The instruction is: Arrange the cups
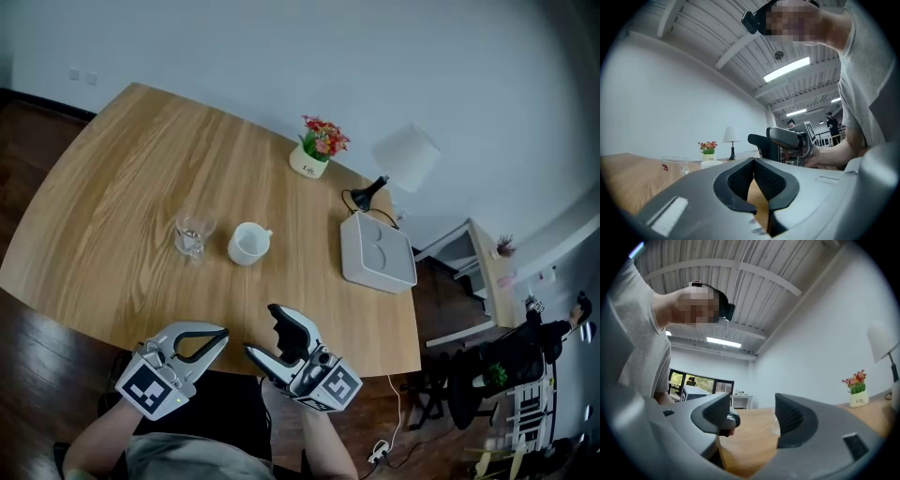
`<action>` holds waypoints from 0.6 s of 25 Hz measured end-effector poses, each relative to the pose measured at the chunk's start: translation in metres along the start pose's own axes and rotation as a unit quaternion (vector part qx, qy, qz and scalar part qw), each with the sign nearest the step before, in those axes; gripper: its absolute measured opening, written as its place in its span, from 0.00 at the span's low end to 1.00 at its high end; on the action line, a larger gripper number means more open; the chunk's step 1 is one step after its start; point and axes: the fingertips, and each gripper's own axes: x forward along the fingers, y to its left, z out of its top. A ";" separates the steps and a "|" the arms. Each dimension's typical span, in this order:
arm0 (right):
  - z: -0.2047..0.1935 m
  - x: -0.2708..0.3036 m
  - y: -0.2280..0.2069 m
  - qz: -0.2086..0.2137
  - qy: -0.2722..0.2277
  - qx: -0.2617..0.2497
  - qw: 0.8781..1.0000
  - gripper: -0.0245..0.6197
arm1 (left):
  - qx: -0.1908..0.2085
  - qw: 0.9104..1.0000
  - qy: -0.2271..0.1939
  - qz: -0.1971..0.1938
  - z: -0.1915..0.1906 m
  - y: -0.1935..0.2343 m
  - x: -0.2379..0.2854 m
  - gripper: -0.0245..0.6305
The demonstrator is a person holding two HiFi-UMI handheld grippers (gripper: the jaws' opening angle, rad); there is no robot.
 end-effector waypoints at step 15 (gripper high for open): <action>-0.050 0.050 -0.113 0.013 0.307 -0.042 0.951 0.38 | -0.057 0.998 0.015 0.016 -0.013 0.022 0.008 0.04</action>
